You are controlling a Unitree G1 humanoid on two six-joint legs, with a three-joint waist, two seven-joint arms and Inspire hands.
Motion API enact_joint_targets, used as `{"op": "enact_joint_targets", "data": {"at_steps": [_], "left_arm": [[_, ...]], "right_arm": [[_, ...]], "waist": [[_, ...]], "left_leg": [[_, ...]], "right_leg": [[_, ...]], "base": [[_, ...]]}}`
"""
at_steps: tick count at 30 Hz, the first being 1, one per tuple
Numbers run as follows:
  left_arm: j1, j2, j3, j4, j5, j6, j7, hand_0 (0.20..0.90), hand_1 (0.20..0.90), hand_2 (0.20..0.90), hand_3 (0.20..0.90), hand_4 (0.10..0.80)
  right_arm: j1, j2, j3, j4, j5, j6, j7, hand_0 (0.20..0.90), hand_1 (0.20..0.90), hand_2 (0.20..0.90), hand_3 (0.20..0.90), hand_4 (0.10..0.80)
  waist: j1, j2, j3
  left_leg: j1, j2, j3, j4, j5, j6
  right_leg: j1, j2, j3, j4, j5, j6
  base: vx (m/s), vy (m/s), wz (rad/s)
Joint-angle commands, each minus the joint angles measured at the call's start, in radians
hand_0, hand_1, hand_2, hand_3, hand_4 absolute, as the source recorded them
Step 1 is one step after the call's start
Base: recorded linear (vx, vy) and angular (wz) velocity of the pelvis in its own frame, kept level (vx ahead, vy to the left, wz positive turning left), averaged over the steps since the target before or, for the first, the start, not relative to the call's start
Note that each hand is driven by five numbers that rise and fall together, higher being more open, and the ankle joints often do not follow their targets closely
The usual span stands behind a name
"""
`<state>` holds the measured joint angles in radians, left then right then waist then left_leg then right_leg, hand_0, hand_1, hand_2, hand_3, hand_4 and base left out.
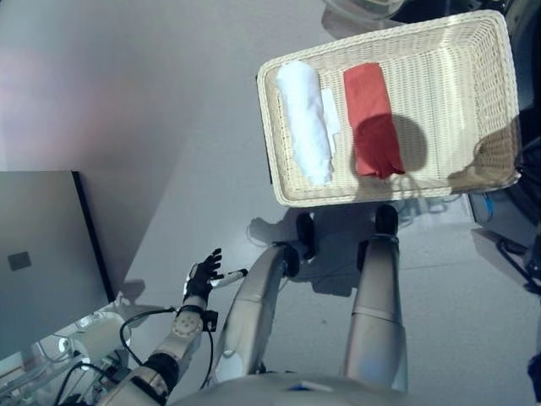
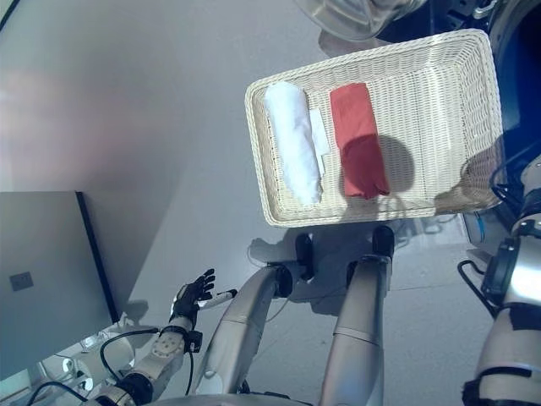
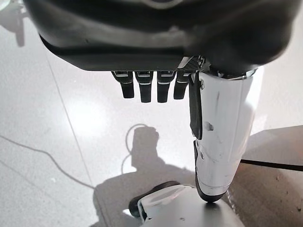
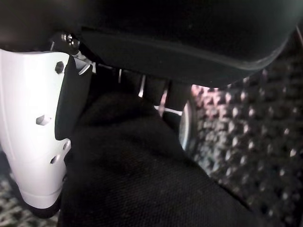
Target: Pick up the clothes and place them into the washing machine
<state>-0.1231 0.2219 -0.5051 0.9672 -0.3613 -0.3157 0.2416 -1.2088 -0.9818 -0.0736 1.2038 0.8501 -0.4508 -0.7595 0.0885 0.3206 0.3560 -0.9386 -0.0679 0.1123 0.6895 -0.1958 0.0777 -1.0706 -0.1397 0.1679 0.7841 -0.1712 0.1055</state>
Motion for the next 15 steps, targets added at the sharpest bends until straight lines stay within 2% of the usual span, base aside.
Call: {"op": "enact_joint_targets", "data": {"at_steps": [1, 3, 4, 5, 6, 7, 8, 9, 10, 11, 12, 13, 15], "left_arm": [[0.095, 0.055, 0.014, 0.020, 0.015, -0.029, 0.043, 0.900, 0.900, 0.900, 0.900, 0.800], [0.090, 0.052, 0.010, 0.022, 0.012, -0.030, 0.048, 0.900, 0.900, 0.900, 0.900, 0.800], [0.089, 0.050, 0.010, 0.019, 0.010, -0.031, 0.049, 0.900, 0.900, 0.900, 0.900, 0.800], [0.093, 0.050, 0.009, 0.012, 0.010, -0.033, 0.049, 0.900, 0.900, 0.900, 0.900, 0.800], [0.091, 0.049, 0.010, 0.013, 0.004, -0.034, 0.048, 0.900, 0.900, 0.900, 0.900, 0.800], [0.090, 0.048, 0.010, 0.009, -0.002, -0.035, 0.047, 0.900, 0.900, 0.900, 0.900, 0.800], [0.089, 0.044, 0.012, 0.010, -0.007, -0.035, 0.045, 0.900, 0.900, 0.900, 0.900, 0.800], [0.088, 0.040, 0.012, 0.012, -0.015, -0.034, 0.041, 0.900, 0.900, 0.900, 0.900, 0.800], [0.089, 0.035, 0.010, 0.015, -0.020, -0.034, 0.041, 0.900, 0.900, 0.900, 0.900, 0.800], [0.089, 0.033, 0.012, 0.018, -0.024, -0.033, 0.038, 0.900, 0.900, 0.900, 0.900, 0.800], [0.090, 0.033, 0.011, 0.018, -0.025, -0.034, 0.038, 0.900, 0.900, 0.900, 0.900, 0.800], [0.090, 0.025, 0.012, 0.030, -0.033, -0.031, 0.036, 0.900, 0.900, 0.900, 0.900, 0.800], [0.088, 0.022, 0.014, 0.038, -0.044, -0.031, 0.036, 0.900, 0.900, 0.900, 0.900, 0.800]], "right_arm": [[-0.108, -0.263, 0.153, -0.070, -0.121, -0.069, -0.017, 0.200, 0.200, 0.200, 0.200, 0.300], [-0.140, -0.279, 0.197, -0.052, -0.134, -0.061, -0.027, 0.200, 0.200, 0.200, 0.200, 0.300], [-0.145, -0.281, 0.207, -0.040, -0.144, -0.056, -0.033, 0.200, 0.200, 0.200, 0.200, 0.300], [-0.149, -0.286, 0.215, -0.023, -0.152, -0.048, -0.034, 0.200, 0.200, 0.200, 0.200, 0.300], [-0.155, -0.285, 0.225, -0.011, -0.153, -0.044, -0.030, 0.274, 0.274, 0.274, 0.274, 0.353], [-0.161, -0.286, 0.235, -0.001, -0.156, -0.041, -0.036, 0.691, 0.691, 0.691, 0.691, 0.651], [-0.161, -0.276, 0.233, 0.014, -0.138, -0.035, -0.021, 0.900, 0.900, 0.900, 0.900, 0.800], [-0.159, -0.270, 0.236, 0.028, -0.122, -0.033, -0.005, 0.900, 0.900, 0.900, 0.900, 0.800], [-0.158, -0.263, 0.237, 0.028, -0.116, -0.034, -0.004, 0.900, 0.900, 0.900, 0.900, 0.800], [-0.156, -0.255, 0.235, 0.027, -0.109, -0.035, 0.004, 0.900, 0.900, 0.900, 0.900, 0.800], [-0.155, -0.255, 0.233, 0.026, -0.109, -0.035, 0.004, 0.900, 0.900, 0.900, 0.900, 0.800], [-0.146, -0.239, 0.227, 0.019, -0.104, -0.039, 0.009, 0.900, 0.900, 0.900, 0.900, 0.800], [-0.127, -0.219, 0.217, 0.008, -0.101, -0.049, 0.014, 0.900, 0.900, 0.900, 0.900, 0.800]], "waist": [[-0.020, -0.009, -0.102], [-0.027, -0.005, -0.096], [-0.022, -0.003, -0.104], [-0.021, -0.001, -0.106], [-0.020, -0.001, -0.108], [-0.020, 0.000, -0.109], [-0.022, 0.002, -0.110], [-0.021, 0.001, -0.112], [-0.026, 0.002, -0.106], [-0.022, 0.002, -0.115], [-0.026, 0.002, -0.109], [-0.024, 0.002, -0.116], [-0.024, 0.000, -0.118]], "left_leg": [[0.021, 0.002, -0.037, -0.028, -0.052, -0.076], [0.013, 0.010, -0.018, -0.051, -0.013, -0.072], [0.025, 0.007, -0.028, -0.052, -0.042, -0.075], [0.023, 0.009, -0.026, -0.051, -0.042, -0.074], [0.023, 0.010, -0.026, -0.052, -0.041, -0.073], [0.022, 0.011, -0.024, -0.054, -0.039, -0.073], [0.020, 0.013, -0.023, -0.057, -0.032, -0.073], [0.021, 0.015, -0.024, -0.057, -0.037, -0.073], [0.011, 0.019, -0.011, -0.066, -0.004, -0.069], [0.020, 0.016, -0.024, -0.061, -0.034, -0.073], [0.009, 0.020, -0.012, -0.067, -0.002, -0.069], [0.018, 0.016, -0.026, -0.063, -0.032, -0.076], [0.016, 0.017, -0.027, -0.072, -0.021, -0.078]], "right_leg": [[0.086, 0.020, -0.108, -0.063, -0.022, -0.076], [0.075, 0.022, -0.106, -0.089, 0.017, -0.079], [0.082, 0.027, -0.097, -0.083, -0.012, -0.075], [0.081, 0.028, -0.094, -0.085, -0.010, -0.076], [0.079, 0.031, -0.093, -0.087, -0.008, -0.077], [0.078, 0.034, -0.091, -0.090, -0.006, -0.077], [0.074, 0.038, -0.090, -0.095, 0.003, -0.078], [0.076, 0.040, -0.091, -0.096, -0.002, -0.078], [0.067, 0.039, -0.096, -0.112, 0.033, -0.082], [0.074, 0.043, -0.090, -0.103, 0.003, -0.078], [0.065, 0.041, -0.096, -0.114, 0.035, -0.083], [0.073, 0.044, -0.091, -0.107, 0.007, -0.079], [0.072, 0.043, -0.095, -0.117, 0.018, -0.079]], "base": [[0.003, 0.016, -0.15], [0.008, 0.013, -0.21], [0.015, -0.003, -0.18], [0.116, -0.007, -0.20], [-0.003, -0.010, -0.19], [-0.019, -0.012, -0.13], [-0.011, -0.012, -0.04], [-0.127, -0.023, -0.05], [-0.006, -0.018, -0.09], [-0.125, -0.017, -0.10], [0.094, -0.013, -0.12], [-0.024, -0.015, -0.12], [0.021, -0.018, -0.08]]}}
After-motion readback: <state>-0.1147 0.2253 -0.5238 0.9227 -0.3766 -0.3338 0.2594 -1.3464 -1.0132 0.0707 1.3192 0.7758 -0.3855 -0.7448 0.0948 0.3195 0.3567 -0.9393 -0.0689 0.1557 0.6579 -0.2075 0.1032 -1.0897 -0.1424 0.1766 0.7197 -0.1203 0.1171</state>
